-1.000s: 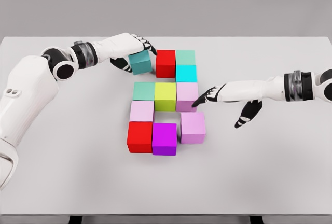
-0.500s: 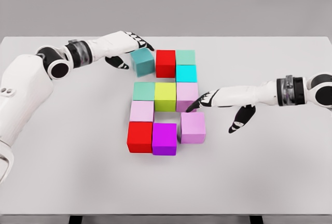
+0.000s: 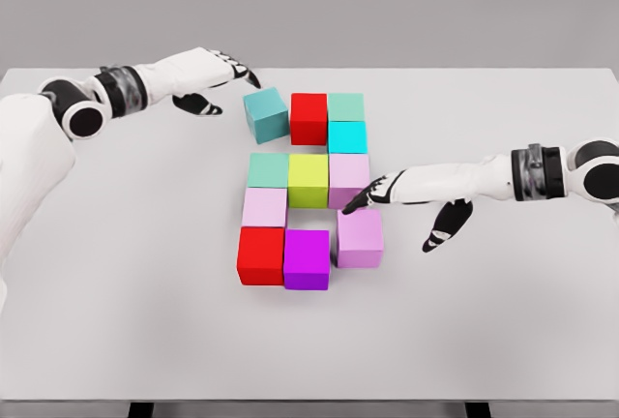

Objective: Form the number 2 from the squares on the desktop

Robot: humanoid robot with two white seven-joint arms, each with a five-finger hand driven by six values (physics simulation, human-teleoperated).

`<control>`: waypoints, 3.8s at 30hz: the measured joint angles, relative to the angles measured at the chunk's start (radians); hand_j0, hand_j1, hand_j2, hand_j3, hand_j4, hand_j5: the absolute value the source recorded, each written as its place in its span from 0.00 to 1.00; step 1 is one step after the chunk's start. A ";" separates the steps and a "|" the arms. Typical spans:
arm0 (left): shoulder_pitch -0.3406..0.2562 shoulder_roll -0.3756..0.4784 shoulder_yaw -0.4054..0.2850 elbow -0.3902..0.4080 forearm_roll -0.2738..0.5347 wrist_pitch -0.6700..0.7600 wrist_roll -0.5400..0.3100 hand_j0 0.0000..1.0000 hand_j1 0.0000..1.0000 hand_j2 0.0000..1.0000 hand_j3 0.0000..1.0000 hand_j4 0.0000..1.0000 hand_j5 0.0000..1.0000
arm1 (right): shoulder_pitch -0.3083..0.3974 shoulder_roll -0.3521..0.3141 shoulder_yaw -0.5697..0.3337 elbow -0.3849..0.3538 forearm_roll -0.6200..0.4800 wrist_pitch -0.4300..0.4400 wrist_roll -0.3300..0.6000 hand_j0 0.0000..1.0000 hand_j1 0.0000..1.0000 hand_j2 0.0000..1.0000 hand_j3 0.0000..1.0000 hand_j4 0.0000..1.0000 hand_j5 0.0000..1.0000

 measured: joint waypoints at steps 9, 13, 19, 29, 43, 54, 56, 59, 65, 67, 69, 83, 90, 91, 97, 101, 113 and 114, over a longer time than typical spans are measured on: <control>0.014 0.037 0.000 0.007 0.019 0.000 -0.005 0.48 0.48 0.48 0.48 0.48 0.48 | 0.006 0.000 0.006 -0.017 0.001 -0.002 0.000 1.00 1.00 1.00 1.00 1.00 1.00; 0.020 0.026 -0.008 0.004 0.016 0.011 -0.077 0.49 0.49 0.49 0.49 0.49 0.49 | 0.006 0.000 0.008 -0.024 0.001 -0.003 0.000 1.00 1.00 1.00 1.00 1.00 1.00; 0.017 0.015 -0.011 0.003 0.011 0.052 -0.131 0.49 0.49 0.49 0.49 0.49 0.49 | 0.014 0.001 0.008 -0.030 0.000 -0.004 0.000 1.00 1.00 1.00 1.00 1.00 1.00; 0.015 -0.020 -0.011 0.035 0.007 0.160 -0.139 0.50 0.50 0.50 0.50 0.50 0.50 | 0.020 -0.002 0.007 -0.053 0.000 -0.014 0.000 1.00 1.00 1.00 1.00 1.00 1.00; 0.012 -0.057 -0.005 0.058 0.007 0.191 -0.130 0.50 0.50 0.50 0.50 0.50 0.50 | 0.023 -0.013 0.004 -0.075 -0.005 -0.055 0.000 1.00 1.00 1.00 1.00 1.00 1.00; 0.006 -0.069 -0.001 0.085 0.007 0.212 -0.126 0.50 0.50 0.50 0.50 0.50 0.50 | 0.020 -0.014 -0.005 -0.003 -0.039 -0.063 0.000 1.00 1.00 1.00 1.00 1.00 1.00; 0.006 -0.070 0.000 0.089 0.007 0.220 -0.126 0.50 0.50 0.50 0.50 0.50 0.50 | 0.021 -0.011 -0.004 0.017 -0.045 -0.061 0.000 1.00 1.00 1.00 1.00 1.00 1.00; 0.006 -0.075 0.001 0.092 0.007 0.234 -0.125 0.50 0.50 0.50 0.50 0.50 0.50 | 0.025 -0.009 -0.004 0.036 -0.051 -0.059 0.000 1.00 1.00 1.00 1.00 1.00 1.00; -0.005 -0.089 0.001 0.099 0.007 0.265 -0.124 0.50 0.50 0.50 0.50 0.50 0.50 | 0.034 -0.006 -0.002 0.059 -0.055 -0.058 0.000 1.00 1.00 1.00 1.00 1.00 1.00; -0.005 -0.092 0.001 0.103 0.006 0.272 -0.124 0.50 0.50 0.50 0.50 0.50 0.50 | 0.034 -0.005 -0.002 0.065 -0.056 -0.058 0.000 1.00 1.00 1.00 1.00 1.00 1.00; -0.008 -0.095 0.001 0.106 0.007 0.277 -0.123 0.50 0.50 0.50 0.50 0.50 0.50 | 0.037 -0.005 -0.002 0.068 -0.056 -0.058 0.000 1.00 1.00 1.00 1.00 1.00 1.00; -0.011 -0.106 0.001 0.114 0.006 0.282 -0.106 0.50 0.50 0.50 0.50 0.50 0.50 | 0.063 0.002 0.004 0.044 -0.057 -0.064 0.000 1.00 1.00 1.00 1.00 1.00 1.00; -0.012 -0.112 0.002 0.115 0.006 0.282 -0.100 0.50 0.50 0.50 0.50 0.50 0.50 | 0.063 -0.003 0.001 0.035 -0.057 -0.064 0.000 1.00 1.00 1.00 1.00 1.00 1.00; -0.015 -0.113 0.002 0.115 0.006 0.282 -0.099 0.50 0.50 0.50 0.50 0.50 0.50 | 0.061 -0.004 -0.001 0.037 -0.057 -0.064 0.000 1.00 1.00 1.00 1.00 1.00 1.00; -0.015 -0.113 0.002 0.117 0.007 0.282 -0.099 0.50 0.50 0.50 0.50 0.50 0.50 | 0.048 -0.009 -0.006 0.057 -0.056 -0.064 0.000 1.00 1.00 1.00 1.00 1.00 1.00; -0.020 -0.113 0.002 0.124 0.006 0.282 -0.091 0.50 0.50 0.50 0.50 0.50 0.50 | 0.046 -0.017 -0.016 0.062 -0.050 -0.064 0.000 1.00 1.00 1.00 1.00 1.00 1.00; -0.025 -0.125 0.006 0.128 0.009 0.285 -0.079 0.50 0.50 0.50 0.50 0.50 0.50 | 0.046 -0.103 -0.032 0.054 0.044 -0.064 0.000 0.29 0.29 0.29 0.29 0.29 0.29; -0.023 -0.124 0.009 0.128 0.009 0.285 -0.078 0.50 0.50 0.50 0.50 0.50 0.50 | 0.048 -0.102 -0.031 0.053 0.064 -0.064 0.000 0.18 0.18 0.18 0.18 0.18 0.18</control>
